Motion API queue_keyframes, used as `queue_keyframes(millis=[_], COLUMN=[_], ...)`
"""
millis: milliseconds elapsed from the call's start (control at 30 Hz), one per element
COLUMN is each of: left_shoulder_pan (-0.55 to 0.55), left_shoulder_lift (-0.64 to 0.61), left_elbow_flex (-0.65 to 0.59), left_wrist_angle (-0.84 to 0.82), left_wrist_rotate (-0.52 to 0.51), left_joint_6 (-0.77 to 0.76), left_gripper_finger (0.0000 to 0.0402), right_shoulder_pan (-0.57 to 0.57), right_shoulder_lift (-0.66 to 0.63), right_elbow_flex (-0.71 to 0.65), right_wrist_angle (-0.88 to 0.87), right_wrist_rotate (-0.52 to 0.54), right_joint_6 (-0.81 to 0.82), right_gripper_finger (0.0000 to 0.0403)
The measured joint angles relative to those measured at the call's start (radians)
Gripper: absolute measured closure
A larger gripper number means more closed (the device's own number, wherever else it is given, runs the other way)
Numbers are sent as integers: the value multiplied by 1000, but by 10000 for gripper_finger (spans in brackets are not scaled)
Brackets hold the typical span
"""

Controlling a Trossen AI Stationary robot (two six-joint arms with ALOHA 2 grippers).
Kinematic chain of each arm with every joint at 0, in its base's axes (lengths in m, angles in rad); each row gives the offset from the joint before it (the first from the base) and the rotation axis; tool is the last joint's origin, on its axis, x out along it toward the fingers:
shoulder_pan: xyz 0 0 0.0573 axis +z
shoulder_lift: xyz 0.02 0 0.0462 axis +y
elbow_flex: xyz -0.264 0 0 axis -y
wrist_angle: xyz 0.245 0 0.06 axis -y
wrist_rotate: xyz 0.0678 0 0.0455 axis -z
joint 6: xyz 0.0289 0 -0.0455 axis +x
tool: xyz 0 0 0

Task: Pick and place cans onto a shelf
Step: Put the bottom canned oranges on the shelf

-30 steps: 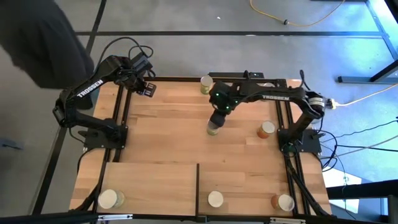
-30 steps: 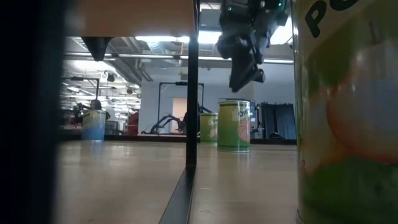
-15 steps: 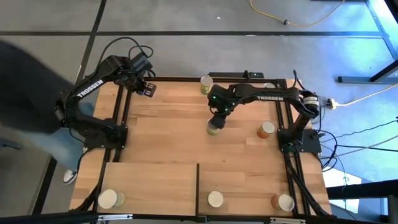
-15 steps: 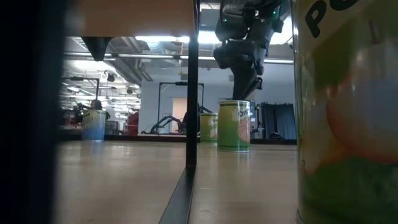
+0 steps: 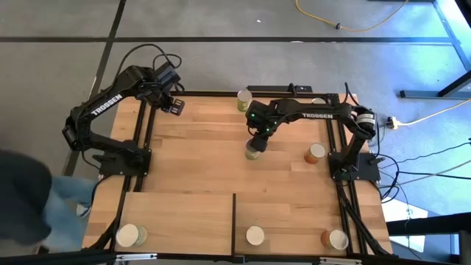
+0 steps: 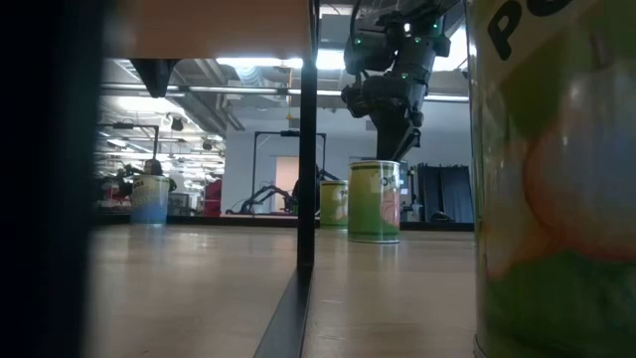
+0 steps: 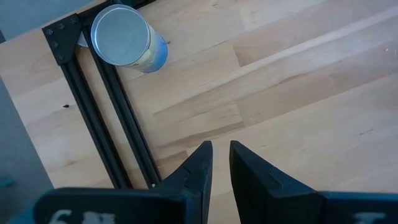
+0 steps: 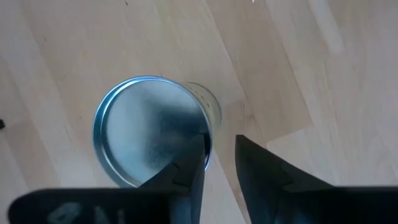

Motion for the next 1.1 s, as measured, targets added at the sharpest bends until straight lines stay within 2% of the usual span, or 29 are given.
queue_keyframes(millis=[267,567,800,1100], left_shoulder_pan=[0,0,0,0], left_shoulder_lift=[0,0,-3,-37], left_elbow_flex=[0,0,1,1], left_wrist_angle=[0,0,0,-1], left_wrist_rotate=[0,0,4,129], left_joint_6=[13,66,66,29], left_gripper_finger=[353,353,353,353], right_shoulder_pan=[-11,-11,-9,-8], right_shoulder_lift=[1,40,50,43], right_elbow_flex=[-2,0,13,148], right_wrist_angle=[2,32,34,-120], right_wrist_rotate=[-12,-98,-104,-83], right_joint_6=[9,34,27,-103], right_gripper_finger=[316,393,399,401])
